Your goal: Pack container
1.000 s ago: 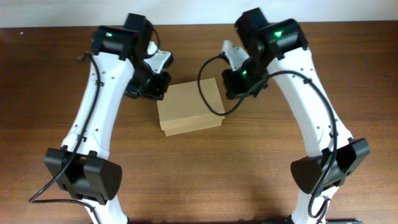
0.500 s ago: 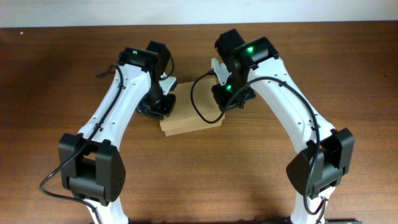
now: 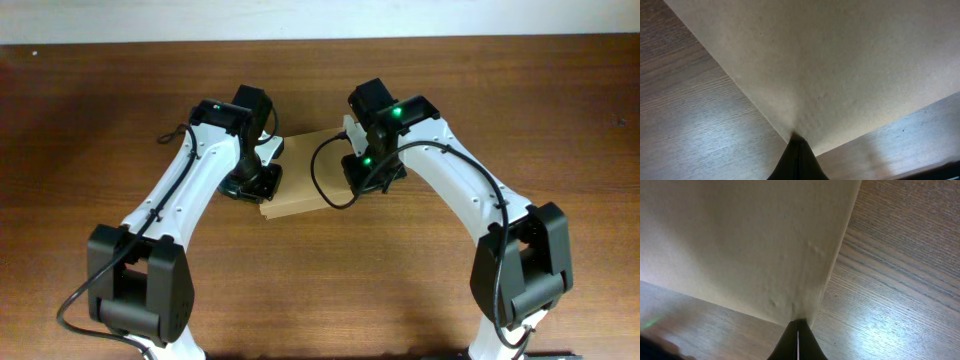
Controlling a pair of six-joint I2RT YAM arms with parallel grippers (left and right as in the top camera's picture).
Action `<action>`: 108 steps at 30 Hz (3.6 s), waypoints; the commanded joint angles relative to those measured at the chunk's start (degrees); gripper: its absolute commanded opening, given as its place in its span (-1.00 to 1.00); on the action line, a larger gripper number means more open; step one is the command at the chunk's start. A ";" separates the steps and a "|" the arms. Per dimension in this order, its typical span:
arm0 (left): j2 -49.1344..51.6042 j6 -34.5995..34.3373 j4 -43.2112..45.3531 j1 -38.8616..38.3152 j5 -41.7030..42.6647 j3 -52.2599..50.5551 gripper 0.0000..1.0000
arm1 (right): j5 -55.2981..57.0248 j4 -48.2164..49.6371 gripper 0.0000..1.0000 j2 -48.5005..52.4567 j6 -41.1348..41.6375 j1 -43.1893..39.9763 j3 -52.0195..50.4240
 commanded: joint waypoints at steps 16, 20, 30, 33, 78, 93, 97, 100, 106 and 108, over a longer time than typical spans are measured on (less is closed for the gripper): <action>-0.59 -2.32 -11.32 10.95 -19.08 34.40 -0.88 | 10.58 -21.51 -0.93 -0.96 -0.74 -18.14 43.01; -0.59 -2.29 -10.88 14.16 -19.08 36.98 0.57 | 10.14 -23.28 0.31 -0.94 -0.74 -21.57 43.91; -0.59 -2.29 -11.32 15.72 -19.06 36.83 0.99 | 10.16 -24.76 0.98 -0.94 -0.79 -22.01 43.91; -0.59 -2.29 -11.32 15.72 -19.06 36.83 0.99 | 10.16 -24.76 0.98 -0.94 -0.79 -22.01 43.91; -0.59 -2.29 -11.32 15.72 -19.06 36.83 1.00 | 9.88 40.87 0.98 -77.42 -0.74 -21.90 -57.33; -0.59 -2.29 -11.32 15.72 -19.06 36.83 0.99 | 9.35 49.64 0.99 -111.01 -0.81 -21.92 -81.31; -0.59 -2.29 -11.32 15.72 -19.06 36.83 0.99 | 10.21 49.77 0.99 -110.99 -0.81 -22.01 -81.40; -0.59 -2.29 -11.32 15.72 -19.06 36.83 0.99 | 10.16 49.75 0.98 -110.99 -0.81 -22.01 -81.40; -0.59 -2.29 -11.32 15.72 -19.06 36.83 0.99 | 10.16 49.72 0.98 -110.99 -0.79 -22.01 -83.36; -0.59 -2.29 -11.32 15.72 -19.06 36.83 0.99 | 10.19 49.77 0.98 -110.99 -0.81 -22.01 -85.35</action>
